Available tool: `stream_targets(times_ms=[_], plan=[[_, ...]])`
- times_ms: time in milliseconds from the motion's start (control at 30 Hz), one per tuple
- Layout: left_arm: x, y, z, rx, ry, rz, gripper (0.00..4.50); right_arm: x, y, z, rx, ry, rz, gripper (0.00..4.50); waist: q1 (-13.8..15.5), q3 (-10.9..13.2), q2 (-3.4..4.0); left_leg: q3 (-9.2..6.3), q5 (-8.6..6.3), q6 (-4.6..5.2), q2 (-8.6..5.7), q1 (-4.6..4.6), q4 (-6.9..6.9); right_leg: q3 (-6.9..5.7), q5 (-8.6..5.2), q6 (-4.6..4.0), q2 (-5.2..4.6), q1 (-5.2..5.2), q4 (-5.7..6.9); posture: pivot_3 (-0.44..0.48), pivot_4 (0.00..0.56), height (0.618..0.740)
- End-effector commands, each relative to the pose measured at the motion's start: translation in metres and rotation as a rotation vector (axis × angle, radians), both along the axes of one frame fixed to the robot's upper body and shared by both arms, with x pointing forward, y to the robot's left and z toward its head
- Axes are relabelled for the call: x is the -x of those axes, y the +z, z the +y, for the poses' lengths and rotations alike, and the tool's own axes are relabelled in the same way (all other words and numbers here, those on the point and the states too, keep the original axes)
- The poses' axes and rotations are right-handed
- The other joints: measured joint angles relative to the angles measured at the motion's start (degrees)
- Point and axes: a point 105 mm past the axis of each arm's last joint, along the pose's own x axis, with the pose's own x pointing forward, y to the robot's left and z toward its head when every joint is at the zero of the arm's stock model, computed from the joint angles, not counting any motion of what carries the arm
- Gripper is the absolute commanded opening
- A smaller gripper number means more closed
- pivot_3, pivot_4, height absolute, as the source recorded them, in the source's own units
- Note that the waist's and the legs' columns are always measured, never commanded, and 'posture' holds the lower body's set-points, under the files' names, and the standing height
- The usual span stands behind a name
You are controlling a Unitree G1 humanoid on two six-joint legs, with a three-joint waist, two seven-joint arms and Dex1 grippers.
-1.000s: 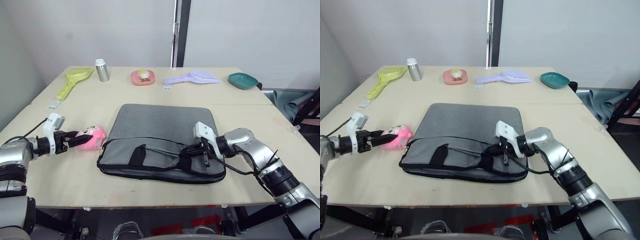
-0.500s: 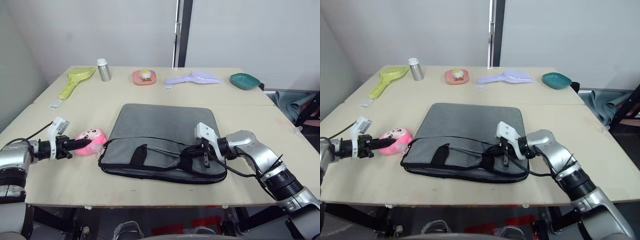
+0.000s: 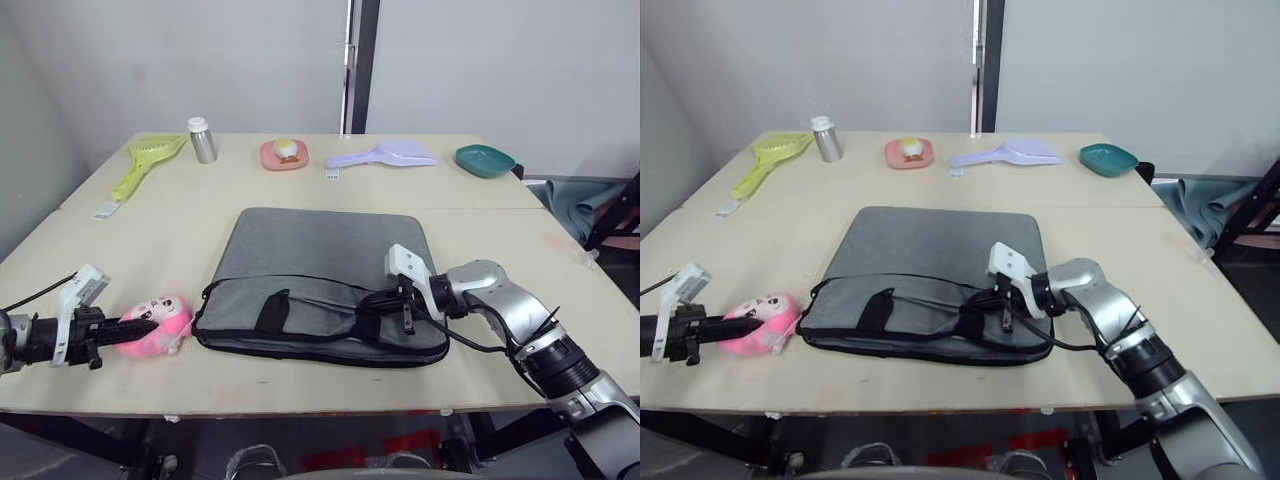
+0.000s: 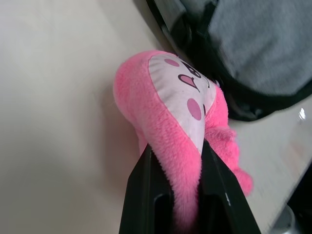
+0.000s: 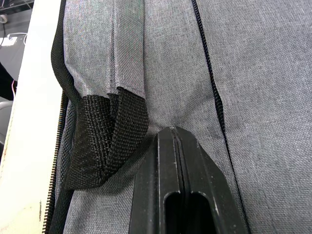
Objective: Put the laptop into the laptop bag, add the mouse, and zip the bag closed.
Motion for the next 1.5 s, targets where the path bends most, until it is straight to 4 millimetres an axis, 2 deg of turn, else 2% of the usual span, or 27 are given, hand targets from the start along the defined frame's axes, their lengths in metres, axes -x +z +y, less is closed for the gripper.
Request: stream_targets(times_ms=[33,133,267,367,533,667,800,867,933,1000,1100,1300,1367,1500], plan=[[0.006,0.007,0.006,0.008,0.001,-0.009,0.01,0.014,-0.066,-0.025,0.2,-0.11,0.206,0.0,-0.14,0.0,0.0,0.0,0.0,0.0,0.0,0.01,-0.02,0.0,0.0,0.0,0.01,0.0,-0.01,0.0,0.15,0.74],[0.013,0.004,0.0,0.028,-0.042,0.012,0.01,0.014,-0.067,-0.024,0.201,-0.111,0.207,0.0,-0.46,-0.02,0.01,0.03,0.0,-0.01,0.0,0.03,-0.03,0.05,0.04,-0.07,0.02,0.0,-0.01,0.0,0.15,0.74],[0.029,-0.012,-0.018,0.049,-0.114,0.081,0.01,0.017,-0.067,-0.024,0.196,-0.114,0.213,0.0,-0.81,-0.06,0.0,0.07,0.0,-0.02,0.0,0.01,-0.05,0.07,0.09,-0.15,0.03,0.04,-0.16,0.0,0.15,0.74],[0.038,-0.022,-0.02,0.03,-0.133,0.112,0.01,0.019,-0.068,-0.024,0.196,-0.115,0.217,0.0,-0.86,-0.06,0.0,0.11,-0.01,-0.02,-0.01,0.02,-0.06,0.1,0.09,-0.14,0.02,0.04,-0.23,0.0,0.15,0.74],[0.045,-0.022,-0.022,0.051,-0.137,0.133,0.01,0.021,-0.067,-0.026,0.2,-0.118,0.222,0.0,-0.88,-0.23,0.06,0.15,-0.01,-0.02,-0.01,0.06,-0.19,0.13,0.07,-0.11,0.03,0.03,-0.32,0.0,0.15,0.74],[0.061,-0.022,-0.027,0.051,-0.191,0.178,0.01,0.021,-0.067,-0.025,0.204,-0.115,0.224,0.0,-1.17,-0.36,0.06,0.26,-0.03,-0.05,-0.01,0.05,-0.24,0.22,0.07,-0.11,0.05,0.04,-0.51,0.0,0.15,0.74],[0.074,-0.02,-0.018,0.044,-0.191,0.199,0.01,0.022,-0.069,-0.024,0.211,-0.107,0.228,0.0,-1.35,-0.48,0.07,0.36,-0.05,-0.07,-0.01,0.06,-0.36,0.25,0.07,-0.1,0.23,0.07,-0.76,0.0,0.15,0.74],[0.074,-0.016,-0.013,0.046,-0.167,0.191,0.01,0.023,-0.071,-0.023,0.216,-0.102,0.233,0.0,-1.35,-0.49,0.07,0.38,-0.05,-0.08,0.0,0.08,-0.4,0.28,0.07,-0.1,0.29,0.06,-0.76,0.0,0.15,0.74],[0.075,-0.013,-0.015,0.075,-0.165,0.186,0.01,0.023,-0.073,-0.023,0.22,-0.102,0.237,0.0,-1.32,-0.5,0.07,0.38,-0.05,-0.08,0.01,0.09,-0.42,0.28,0.07,-0.1,0.32,0.06,-0.77,0.0,0.15,0.74],[0.078,-0.011,-0.027,0.121,-0.195,0.188,0.01,0.023,-0.074,-0.022,0.222,-0.102,0.239,0.0,-1.35,-0.51,0.05,0.38,-0.05,-0.08,0.01,0.09,-0.42,0.29,0.07,-0.1,0.33,0.05,-0.76,0.0,0.15,0.74],[0.089,-0.015,-0.056,0.192,-0.283,0.222,0.01,0.024,-0.074,-0.02,0.221,-0.099,0.242,0.0,-1.39,-0.53,0.02,0.41,-0.06,-0.09,0.02,0.1,-0.42,0.31,0.08,-0.11,0.34,0.06,-0.78,0.0,0.15,0.74],[0.107,-0.03,-0.101,0.244,-0.399,0.272,0.01,0.024,-0.073,-0.02,0.22,-0.1,0.244,0.0,-1.42,-0.58,0.08,0.44,-0.07,-0.11,0.05,0.11,-0.45,0.34,0.07,-0.11,0.37,0.05,-0.8,0.0,0.15,0.74],[0.102,-0.034,-0.111,0.261,-0.389,0.243,0.01,0.025,-0.072,-0.02,0.216,-0.097,0.245,0.0,-1.41,-0.63,0.09,0.46,-0.07,-0.11,0.03,0.13,-0.45,0.38,0.07,-0.11,0.36,0.05,-0.8,0.0,0.15,0.74],[0.072,-0.05,-0.13,0.228,-0.291,0.168,0.01,0.026,-0.072,-0.016,0.212,-0.095,0.247,0.0,-1.02,-0.78,0.22,0.45,-0.07,-0.11,0.04,0.41,-0.45,0.38,0.08,-0.11,0.38,0.15,-0.76,0.0,0.15,0.74]])
